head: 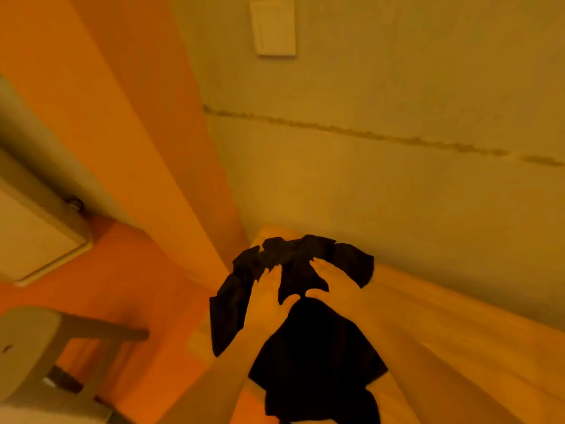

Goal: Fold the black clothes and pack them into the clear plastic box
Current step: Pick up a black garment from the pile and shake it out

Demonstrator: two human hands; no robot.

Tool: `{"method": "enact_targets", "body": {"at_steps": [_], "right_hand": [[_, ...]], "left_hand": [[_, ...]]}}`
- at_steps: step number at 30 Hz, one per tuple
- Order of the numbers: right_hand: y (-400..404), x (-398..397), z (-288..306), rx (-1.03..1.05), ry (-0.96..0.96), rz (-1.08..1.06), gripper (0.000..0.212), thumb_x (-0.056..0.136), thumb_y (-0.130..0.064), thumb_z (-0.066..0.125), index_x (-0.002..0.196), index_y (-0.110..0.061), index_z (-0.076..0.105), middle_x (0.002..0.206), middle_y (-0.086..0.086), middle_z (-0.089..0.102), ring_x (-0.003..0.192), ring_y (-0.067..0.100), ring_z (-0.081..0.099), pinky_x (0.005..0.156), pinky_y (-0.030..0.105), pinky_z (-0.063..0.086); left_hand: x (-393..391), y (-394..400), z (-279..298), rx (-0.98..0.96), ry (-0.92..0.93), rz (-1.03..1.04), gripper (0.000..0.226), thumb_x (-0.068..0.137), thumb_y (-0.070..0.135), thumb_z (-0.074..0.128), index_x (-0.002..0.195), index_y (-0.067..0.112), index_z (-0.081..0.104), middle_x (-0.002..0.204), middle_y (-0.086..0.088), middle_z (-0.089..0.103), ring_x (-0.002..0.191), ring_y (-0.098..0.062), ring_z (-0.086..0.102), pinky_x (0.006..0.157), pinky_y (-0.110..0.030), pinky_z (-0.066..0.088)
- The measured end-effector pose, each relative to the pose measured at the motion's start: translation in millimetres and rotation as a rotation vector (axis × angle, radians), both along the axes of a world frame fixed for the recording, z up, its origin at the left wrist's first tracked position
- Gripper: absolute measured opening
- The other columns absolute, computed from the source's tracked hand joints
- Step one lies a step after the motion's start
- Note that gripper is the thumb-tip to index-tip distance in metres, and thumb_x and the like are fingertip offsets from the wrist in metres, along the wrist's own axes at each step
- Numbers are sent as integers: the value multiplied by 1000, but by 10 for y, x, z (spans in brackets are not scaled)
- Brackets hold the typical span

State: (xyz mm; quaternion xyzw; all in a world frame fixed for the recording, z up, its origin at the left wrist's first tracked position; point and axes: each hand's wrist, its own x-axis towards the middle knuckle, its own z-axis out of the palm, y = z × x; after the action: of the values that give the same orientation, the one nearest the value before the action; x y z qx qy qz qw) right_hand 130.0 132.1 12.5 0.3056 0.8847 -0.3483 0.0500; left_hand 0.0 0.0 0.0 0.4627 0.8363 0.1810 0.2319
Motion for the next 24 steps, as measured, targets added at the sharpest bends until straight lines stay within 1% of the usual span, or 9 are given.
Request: {"method": "enact_targets", "body": {"at_steps": [3, 5, 7, 11, 14, 17, 20, 22, 24], "right_hand": [[-33, -235, -131, -102, 36, -79, 70, 89, -42, 55, 147, -19, 22, 155, -3, 16, 143, 12, 14, 114, 27, 14], [-46, -302, -188, -137, 39, -121, 67, 89, -39, 57, 145, -18, 27, 154, -3, 21, 142, 12, 17, 113, 24, 16], [-44, -335, -243, -154, 54, -160, 64, 88, -35, 60, 143, -17, 32, 153, -2, 26, 141, 13, 21, 111, 23, 18], [-31, -387, -282, -213, 124, -272, 57, 83, -24, 67, 136, -15, 46, 145, 2, 41, 135, 15, 34, 109, 24, 24], [-26, -374, -343, -177, 116, -255, 38, 83, -19, 67, 120, -10, 62, 131, 5, 55, 124, 16, 47, 105, 23, 30], [0, -350, -360, -150, 135, -271, 13, 86, -13, 63, 93, -5, 72, 107, 7, 66, 98, 13, 58, 93, 19, 42], [43, -352, -334, -166, 214, -330, 9, 87, -12, 61, 85, -9, 70, 91, 1, 66, 80, 1, 56, 76, 9, 41], [67, -358, -303, -187, 261, -380, 8, 87, -12, 61, 85, -11, 69, 83, -4, 63, 77, 0, 56, 71, 8, 42], [85, -358, -279, -221, 298, -426, 7, 87, -12, 61, 90, -11, 68, 84, -6, 62, 78, -1, 56, 69, 4, 43]], "left_hand": [[-208, 5, -112, 19, -149, 5, 64, 92, 40, 52, 146, 17, 26, 152, -2, 28, 141, -16, 20, 116, -30, 14], [-275, 23, -155, 67, -212, 98, 59, 90, 35, 57, 142, 16, 36, 147, -1, 36, 137, -15, 29, 111, -23, 20], [-296, 49, -170, 115, -228, 209, 54, 88, 32, 61, 136, 15, 44, 141, -1, 44, 131, -16, 38, 107, -24, 27], [-347, 114, -216, 157, -285, 331, 34, 85, 25, 66, 116, 13, 64, 117, -2, 62, 107, -14, 56, 93, -20, 40], [-369, 145, -227, 142, -304, 332, 13, 85, 20, 65, 93, 11, 73, 98, -3, 68, 92, -13, 61, 88, -22, 45], [-360, 134, -213, 166, -318, 320, 8, 86, 16, 65, 85, 12, 71, 88, 0, 67, 80, -7, 58, 80, -22, 46], [-327, 124, -204, 222, -345, 417, 8, 85, 19, 66, 92, 16, 66, 90, 6, 62, 78, -4, 56, 72, -18, 43], [-305, 171, -192, 175, -399, 493, 35, 82, 28, 69, 113, 14, 59, 105, 3, 59, 85, -9, 57, 72, -15, 41], [-291, 243, -214, 114, -407, 583, 53, 81, 34, 70, 126, 12, 52, 112, -3, 58, 96, -17, 57, 78, -21, 41]]}}
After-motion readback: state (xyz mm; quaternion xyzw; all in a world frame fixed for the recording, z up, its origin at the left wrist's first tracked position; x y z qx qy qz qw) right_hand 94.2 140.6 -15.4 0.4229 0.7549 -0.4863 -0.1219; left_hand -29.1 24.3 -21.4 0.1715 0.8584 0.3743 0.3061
